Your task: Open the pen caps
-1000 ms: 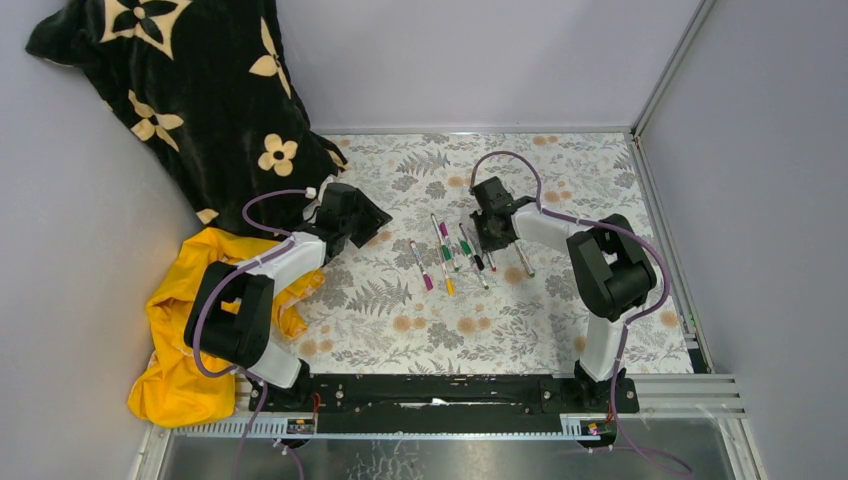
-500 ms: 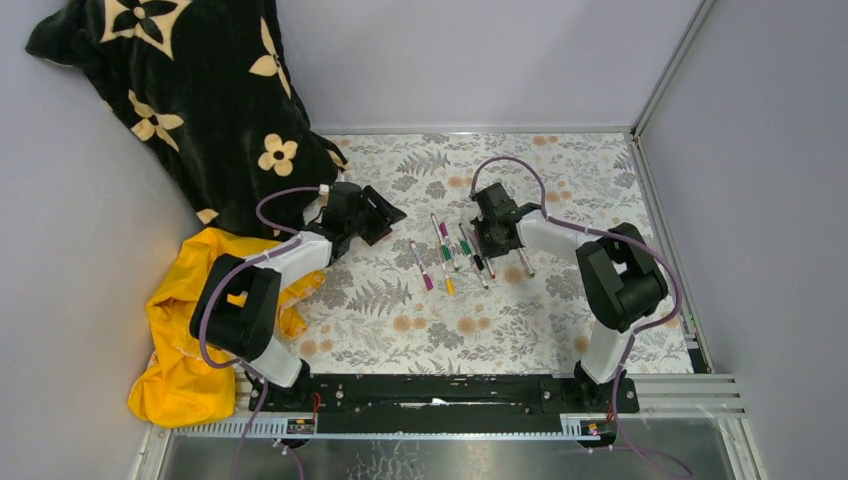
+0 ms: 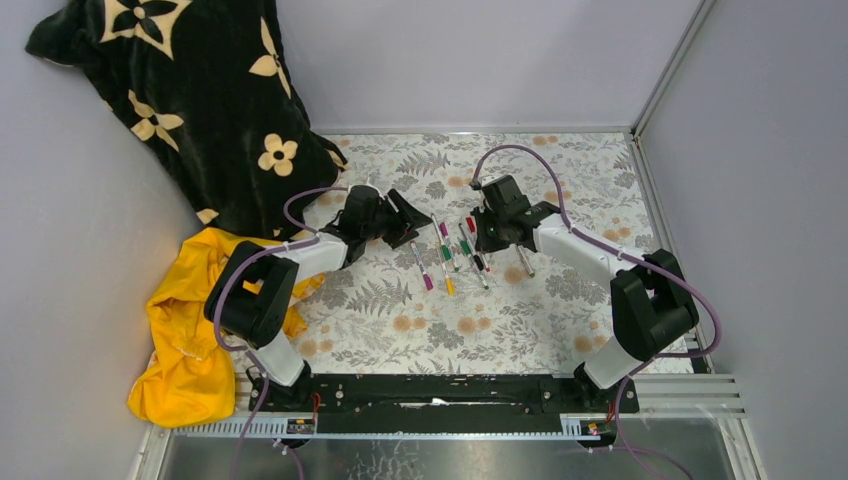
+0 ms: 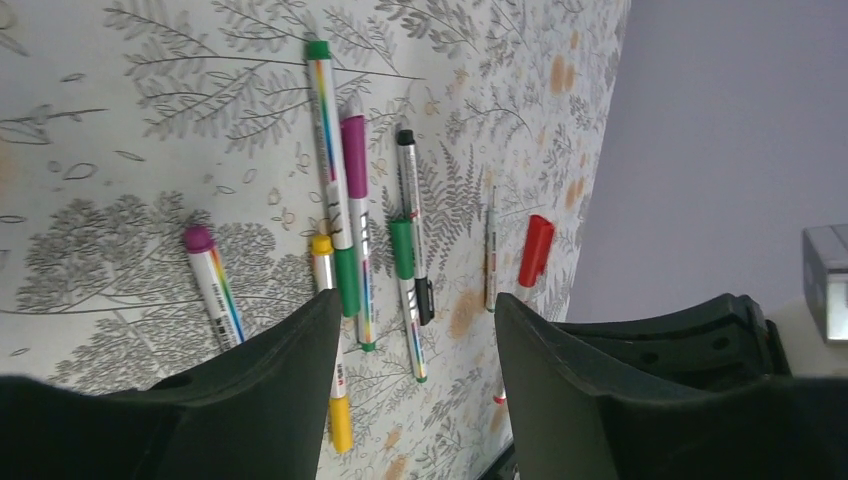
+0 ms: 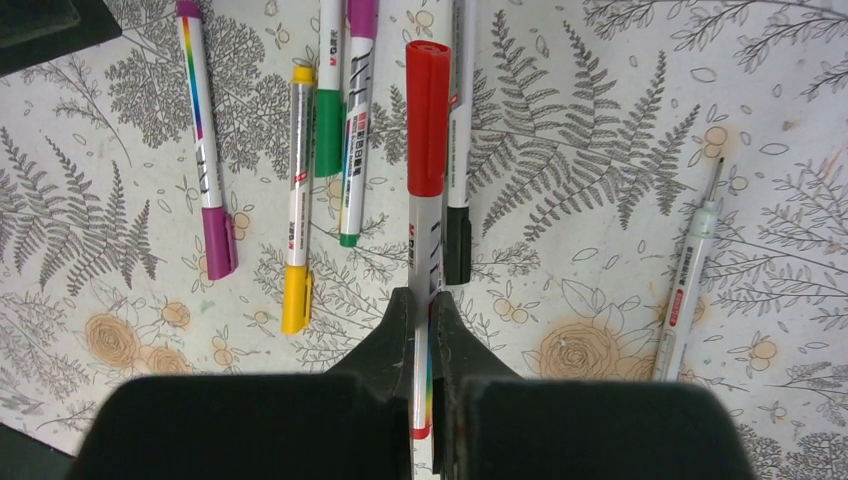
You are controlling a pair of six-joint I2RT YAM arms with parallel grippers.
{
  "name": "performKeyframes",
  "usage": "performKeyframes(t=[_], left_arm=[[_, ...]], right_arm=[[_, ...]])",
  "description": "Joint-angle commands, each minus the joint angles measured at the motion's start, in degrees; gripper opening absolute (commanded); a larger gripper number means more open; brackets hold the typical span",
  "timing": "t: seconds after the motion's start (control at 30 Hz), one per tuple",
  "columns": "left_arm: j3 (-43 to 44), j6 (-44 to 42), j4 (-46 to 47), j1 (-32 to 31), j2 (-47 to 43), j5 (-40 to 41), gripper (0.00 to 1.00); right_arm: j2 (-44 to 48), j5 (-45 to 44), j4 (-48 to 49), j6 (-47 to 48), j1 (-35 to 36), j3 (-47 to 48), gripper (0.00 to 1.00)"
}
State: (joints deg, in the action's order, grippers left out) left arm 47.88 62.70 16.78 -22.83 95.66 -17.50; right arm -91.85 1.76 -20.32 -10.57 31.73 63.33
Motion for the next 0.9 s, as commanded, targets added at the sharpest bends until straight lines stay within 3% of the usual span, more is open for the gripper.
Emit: performKeyframes(t=[0.0,0.87], left_arm=[[2.5,1.6,6.5,-0.9,0.8,-2.3,0.65],[7.5,0.3,7.0,-2.5,4.5,-6.8,0.65]], right_arm=[[2.6,2.3,-1.2,-0.7,1.1,-0.6,0.00],[3.4,7.8,2.0,-3.6,3.4,0.4,0.00]])
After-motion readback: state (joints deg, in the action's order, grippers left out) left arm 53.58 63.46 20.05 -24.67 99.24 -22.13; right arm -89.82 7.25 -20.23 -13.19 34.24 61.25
